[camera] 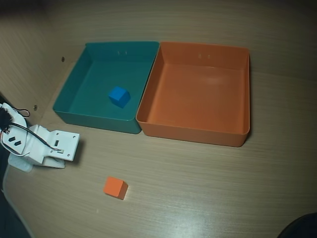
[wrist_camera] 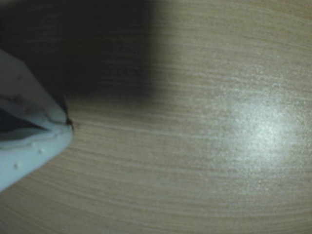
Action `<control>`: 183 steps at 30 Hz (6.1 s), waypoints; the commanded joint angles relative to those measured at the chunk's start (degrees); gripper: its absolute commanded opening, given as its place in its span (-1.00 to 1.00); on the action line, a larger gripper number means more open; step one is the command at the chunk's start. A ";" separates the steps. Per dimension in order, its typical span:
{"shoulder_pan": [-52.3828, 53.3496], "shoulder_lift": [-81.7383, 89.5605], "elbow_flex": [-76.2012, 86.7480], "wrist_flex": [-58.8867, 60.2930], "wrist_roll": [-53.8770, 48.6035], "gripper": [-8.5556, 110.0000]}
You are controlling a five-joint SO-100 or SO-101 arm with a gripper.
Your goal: Grasp a cube and put it in the box.
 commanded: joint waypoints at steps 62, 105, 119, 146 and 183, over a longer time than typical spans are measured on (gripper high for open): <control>0.44 0.18 3.78 1.05 0.18 -0.95; 0.70 0.18 3.78 0.97 0.18 -0.95; 0.79 0.18 -14.24 0.62 -0.79 -0.96; 0.70 -52.91 -58.62 0.53 -0.97 -0.96; 3.96 -114.43 -107.49 0.62 -0.97 -0.94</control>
